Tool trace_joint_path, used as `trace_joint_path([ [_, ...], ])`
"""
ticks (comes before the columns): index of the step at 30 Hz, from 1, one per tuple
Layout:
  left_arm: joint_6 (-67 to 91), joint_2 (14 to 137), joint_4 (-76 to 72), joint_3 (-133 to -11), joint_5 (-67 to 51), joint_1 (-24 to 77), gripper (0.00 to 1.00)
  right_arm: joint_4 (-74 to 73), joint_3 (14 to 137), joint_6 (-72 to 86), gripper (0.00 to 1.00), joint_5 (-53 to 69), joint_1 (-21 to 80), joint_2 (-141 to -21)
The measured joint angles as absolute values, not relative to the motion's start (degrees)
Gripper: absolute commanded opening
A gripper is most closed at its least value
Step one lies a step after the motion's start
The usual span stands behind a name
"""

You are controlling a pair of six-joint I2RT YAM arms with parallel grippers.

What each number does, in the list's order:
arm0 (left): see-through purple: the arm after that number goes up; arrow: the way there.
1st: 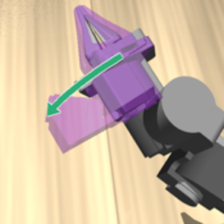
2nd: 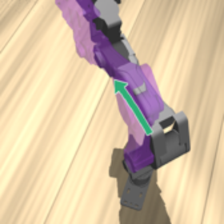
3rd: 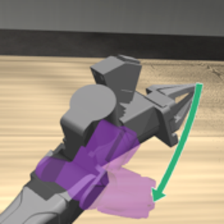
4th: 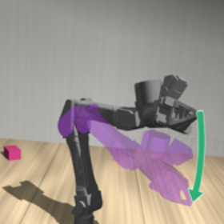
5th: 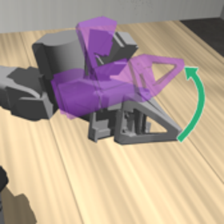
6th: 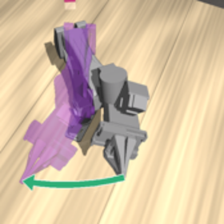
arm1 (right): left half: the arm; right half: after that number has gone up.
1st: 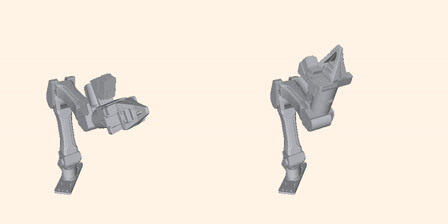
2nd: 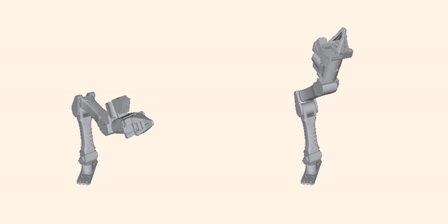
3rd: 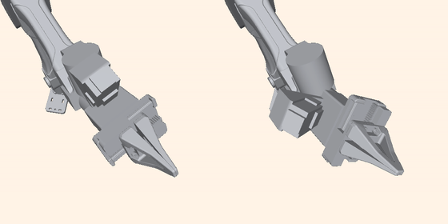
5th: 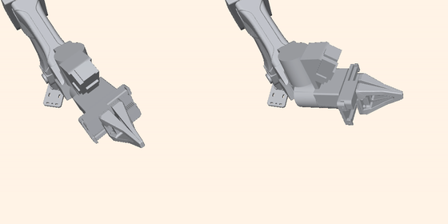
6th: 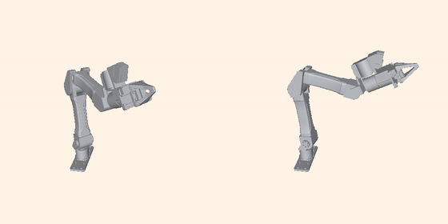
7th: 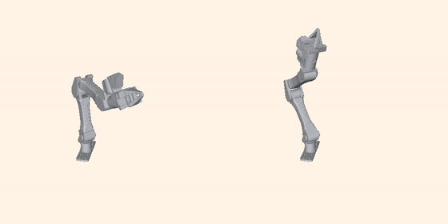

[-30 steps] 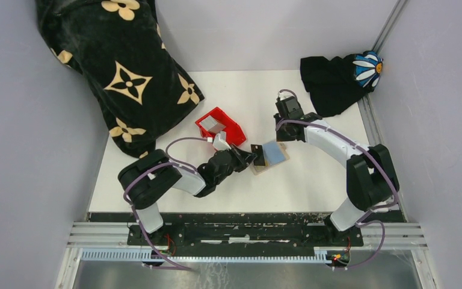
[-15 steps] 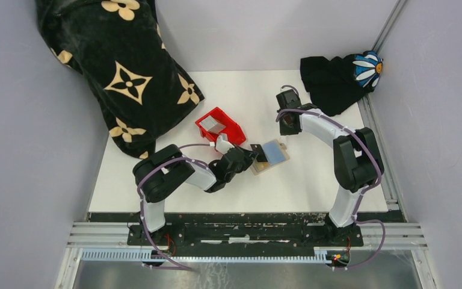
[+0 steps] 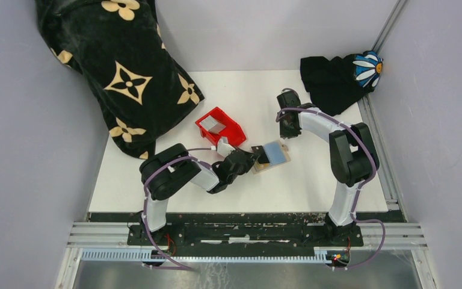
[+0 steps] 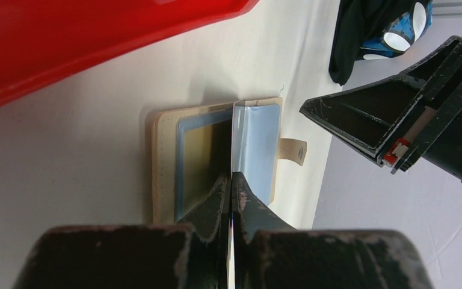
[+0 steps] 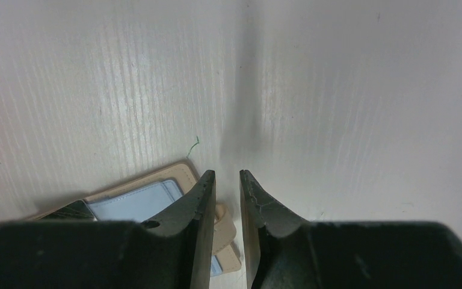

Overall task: Put the credit cards into the card holder
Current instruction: Insert the credit card into the card holder.

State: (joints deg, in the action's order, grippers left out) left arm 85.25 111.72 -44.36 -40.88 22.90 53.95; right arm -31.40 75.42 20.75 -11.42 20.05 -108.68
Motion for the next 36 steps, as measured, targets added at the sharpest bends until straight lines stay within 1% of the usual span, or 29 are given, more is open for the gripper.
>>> trace_joint_path([
  [20,85.2,112.2,-47.8,-41.0,24.0,57.3,0.03,-31.2,73.5,23.3,0.27,-7.7,19.3,-109.6],
  [36,85.1,112.5,-48.3,-41.0,26.3,57.7,0.03,-30.8,72.9,24.0,0.27,-7.4,18.5,-109.6],
])
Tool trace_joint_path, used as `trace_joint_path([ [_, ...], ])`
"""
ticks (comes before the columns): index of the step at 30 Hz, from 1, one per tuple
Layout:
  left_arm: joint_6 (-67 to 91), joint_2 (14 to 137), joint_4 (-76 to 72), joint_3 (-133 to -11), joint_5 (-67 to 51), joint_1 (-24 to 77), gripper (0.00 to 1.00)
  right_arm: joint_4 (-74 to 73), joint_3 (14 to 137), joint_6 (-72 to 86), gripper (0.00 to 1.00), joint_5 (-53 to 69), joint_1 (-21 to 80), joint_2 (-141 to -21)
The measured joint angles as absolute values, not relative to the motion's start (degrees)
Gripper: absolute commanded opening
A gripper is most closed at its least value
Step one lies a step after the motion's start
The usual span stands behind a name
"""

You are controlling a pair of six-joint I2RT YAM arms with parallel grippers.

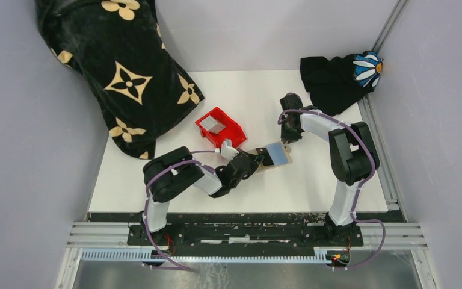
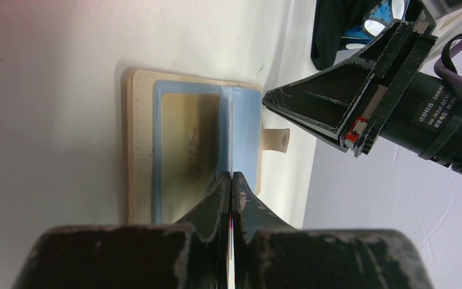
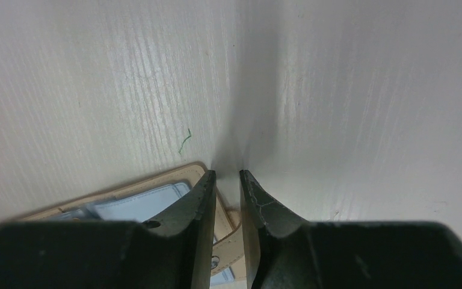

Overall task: Put the credit cards into the card holder
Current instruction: Insert the credit card into the card holder.

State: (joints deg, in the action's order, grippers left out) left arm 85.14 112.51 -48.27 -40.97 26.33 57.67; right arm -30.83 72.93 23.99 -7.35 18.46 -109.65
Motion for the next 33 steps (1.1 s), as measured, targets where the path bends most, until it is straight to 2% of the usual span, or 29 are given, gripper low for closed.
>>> trace_joint_path([
  [33,82.6,114.8,-49.8,-42.6,26.9,57.7,0.03,-30.5,72.9,24.2,0.28,-6.5,18.1,-110.2],
])
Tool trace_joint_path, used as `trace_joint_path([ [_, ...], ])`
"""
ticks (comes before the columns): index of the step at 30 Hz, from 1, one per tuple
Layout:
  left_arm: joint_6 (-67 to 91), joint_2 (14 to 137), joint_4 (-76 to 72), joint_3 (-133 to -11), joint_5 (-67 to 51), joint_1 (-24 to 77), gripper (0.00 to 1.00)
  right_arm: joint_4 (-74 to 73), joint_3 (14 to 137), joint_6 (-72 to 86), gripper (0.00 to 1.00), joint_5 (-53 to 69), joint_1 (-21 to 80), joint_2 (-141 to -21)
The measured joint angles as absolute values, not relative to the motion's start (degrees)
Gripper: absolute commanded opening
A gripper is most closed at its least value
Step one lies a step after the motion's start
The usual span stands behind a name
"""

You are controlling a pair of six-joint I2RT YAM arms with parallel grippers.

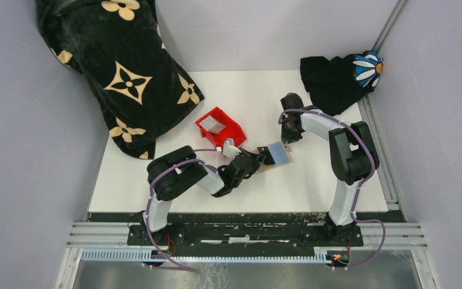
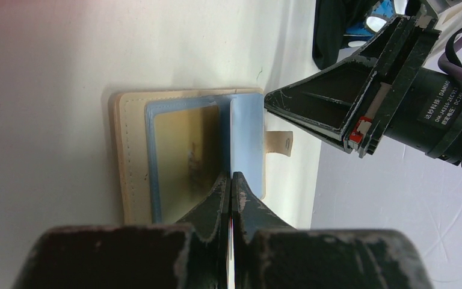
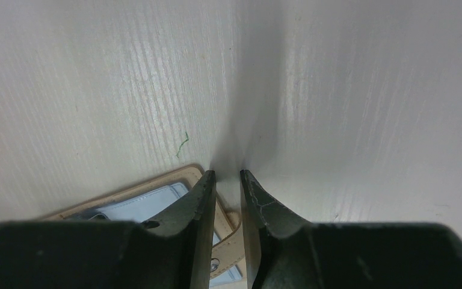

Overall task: Put the credit cards into the card holder
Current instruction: Insert the credit card into the card holder.

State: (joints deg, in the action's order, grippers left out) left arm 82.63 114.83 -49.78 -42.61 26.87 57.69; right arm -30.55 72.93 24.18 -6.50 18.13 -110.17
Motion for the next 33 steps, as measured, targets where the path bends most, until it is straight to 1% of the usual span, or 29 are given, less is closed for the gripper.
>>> trace_joint_path([
  [33,82.3,117.2,-49.6,-44.6,28.5,59.6,0.03,-30.6,72.9,24.2,0.28,-5.8,17.9,-110.2],
])
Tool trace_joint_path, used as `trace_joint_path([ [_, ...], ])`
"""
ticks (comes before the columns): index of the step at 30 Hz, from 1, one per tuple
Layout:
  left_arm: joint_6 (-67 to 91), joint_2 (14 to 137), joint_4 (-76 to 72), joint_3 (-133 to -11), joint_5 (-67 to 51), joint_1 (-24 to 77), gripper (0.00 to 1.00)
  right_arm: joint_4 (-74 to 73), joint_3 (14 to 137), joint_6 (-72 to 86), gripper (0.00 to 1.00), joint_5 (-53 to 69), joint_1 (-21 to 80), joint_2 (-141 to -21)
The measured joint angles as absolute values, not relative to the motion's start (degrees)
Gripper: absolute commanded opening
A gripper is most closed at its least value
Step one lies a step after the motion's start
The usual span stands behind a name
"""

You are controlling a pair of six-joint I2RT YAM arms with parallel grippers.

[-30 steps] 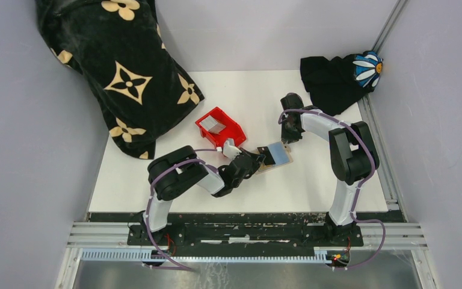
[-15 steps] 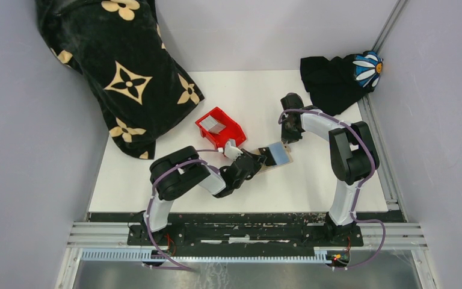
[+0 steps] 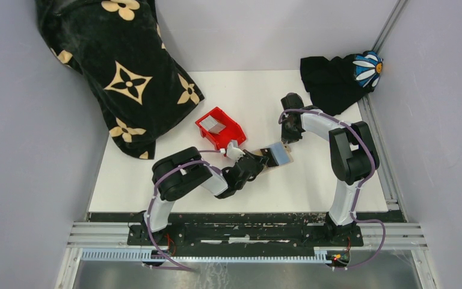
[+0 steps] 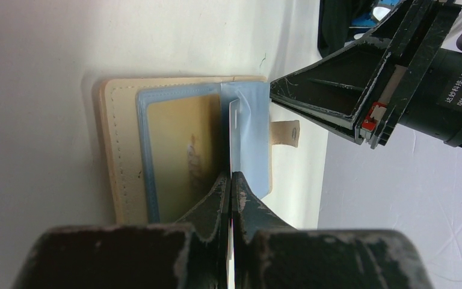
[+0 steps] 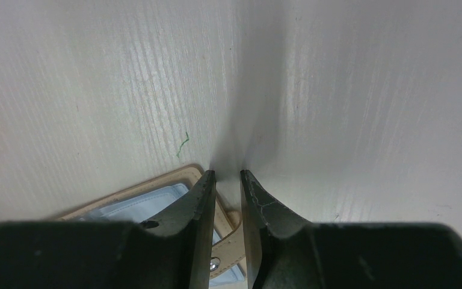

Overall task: Put the credit cards into the card holder
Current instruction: Insert the credit card into the card holder.

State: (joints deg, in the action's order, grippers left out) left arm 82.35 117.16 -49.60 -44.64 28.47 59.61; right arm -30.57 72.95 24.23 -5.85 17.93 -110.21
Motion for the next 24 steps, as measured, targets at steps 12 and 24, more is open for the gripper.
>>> trace_joint_path([
  [12,82.4,117.6,-51.1,-43.7,31.0,60.6,0.03,-30.6,72.9,24.3,0.29,-5.4,17.9,-110.2],
  [24,82.6,118.5,-53.9,-42.7,32.4,61.3,0.03,-30.5,72.9,24.4,0.29,-5.1,17.8,-110.2],
])
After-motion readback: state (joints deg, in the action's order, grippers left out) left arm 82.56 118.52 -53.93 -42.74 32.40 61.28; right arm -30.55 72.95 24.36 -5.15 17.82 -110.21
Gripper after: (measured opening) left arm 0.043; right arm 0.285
